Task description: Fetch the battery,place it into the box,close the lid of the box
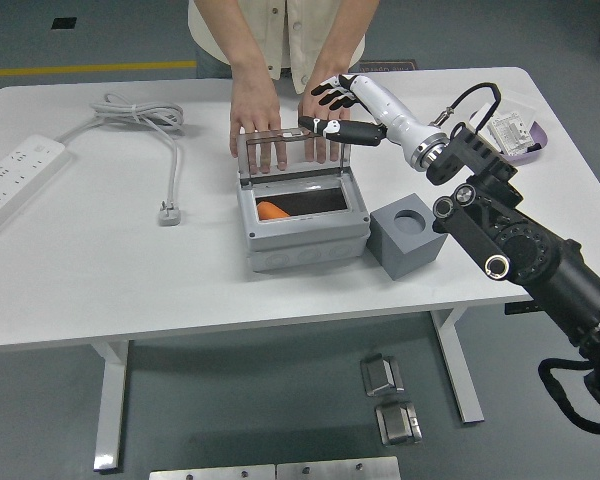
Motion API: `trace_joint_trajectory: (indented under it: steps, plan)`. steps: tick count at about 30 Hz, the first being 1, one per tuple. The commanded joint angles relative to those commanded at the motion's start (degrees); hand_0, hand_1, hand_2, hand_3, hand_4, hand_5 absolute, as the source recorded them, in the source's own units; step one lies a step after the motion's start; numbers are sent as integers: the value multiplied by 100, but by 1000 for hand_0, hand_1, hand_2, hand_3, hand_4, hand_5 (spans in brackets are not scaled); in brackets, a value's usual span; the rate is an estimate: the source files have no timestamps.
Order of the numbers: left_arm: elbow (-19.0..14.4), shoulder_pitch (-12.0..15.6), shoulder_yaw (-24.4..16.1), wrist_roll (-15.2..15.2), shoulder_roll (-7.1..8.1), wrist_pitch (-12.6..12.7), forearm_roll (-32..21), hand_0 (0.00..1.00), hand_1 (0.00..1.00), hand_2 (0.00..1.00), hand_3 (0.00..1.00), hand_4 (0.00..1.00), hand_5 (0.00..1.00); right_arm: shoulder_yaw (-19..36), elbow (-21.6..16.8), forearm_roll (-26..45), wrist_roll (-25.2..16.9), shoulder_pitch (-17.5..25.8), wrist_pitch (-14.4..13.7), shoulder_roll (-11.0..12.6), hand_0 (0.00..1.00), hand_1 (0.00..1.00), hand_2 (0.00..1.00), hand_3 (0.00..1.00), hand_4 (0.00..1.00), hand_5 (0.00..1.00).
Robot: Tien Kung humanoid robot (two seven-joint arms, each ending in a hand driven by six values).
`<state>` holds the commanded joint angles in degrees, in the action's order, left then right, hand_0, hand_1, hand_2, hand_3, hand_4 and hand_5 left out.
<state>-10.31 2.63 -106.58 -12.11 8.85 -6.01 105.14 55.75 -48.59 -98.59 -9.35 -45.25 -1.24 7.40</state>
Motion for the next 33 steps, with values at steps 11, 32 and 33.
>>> trace_joint_trajectory:
  steps: [11, 32, 33]
  plan:
    - [0, -10, -4, 6, -21, 8, -15, 624, 671, 666, 698, 688, 176, 43, 157, -5, 17, -21, 62, 108, 803, 754, 758, 772, 942, 743]
    - [0, -68, -2, -9, -39, 5, -5, 624, 670, 667, 700, 689, 180, 94, 689, 106, -29, -106, 66, 140, 843, 779, 783, 788, 950, 784]
    - [0, -70, -1, -9, -41, 5, -5, 624, 670, 667, 700, 689, 180, 89, 706, 112, -31, -107, 64, 123, 843, 779, 783, 788, 950, 784]
